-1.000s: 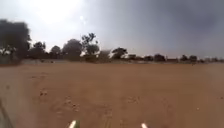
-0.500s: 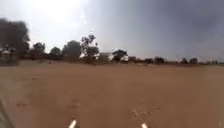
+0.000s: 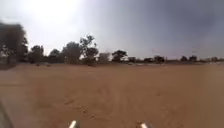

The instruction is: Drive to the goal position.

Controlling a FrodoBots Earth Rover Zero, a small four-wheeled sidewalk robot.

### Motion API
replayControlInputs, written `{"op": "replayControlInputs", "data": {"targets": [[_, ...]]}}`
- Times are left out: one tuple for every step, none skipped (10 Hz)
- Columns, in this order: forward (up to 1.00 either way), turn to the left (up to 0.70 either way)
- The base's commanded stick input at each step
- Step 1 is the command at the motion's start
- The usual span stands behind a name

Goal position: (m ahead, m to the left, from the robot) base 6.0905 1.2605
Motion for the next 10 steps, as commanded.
{"op": "replayControlInputs", "data": {"targets": [[1.0,0.0],[1.0,0.0],[1.0,0.0],[1.0,0.0],[1.0,0.0],[1.0,0.0],[1.0,0.0],[1.0,0.0],[1.0,0.0],[1.0,0.0]]}}
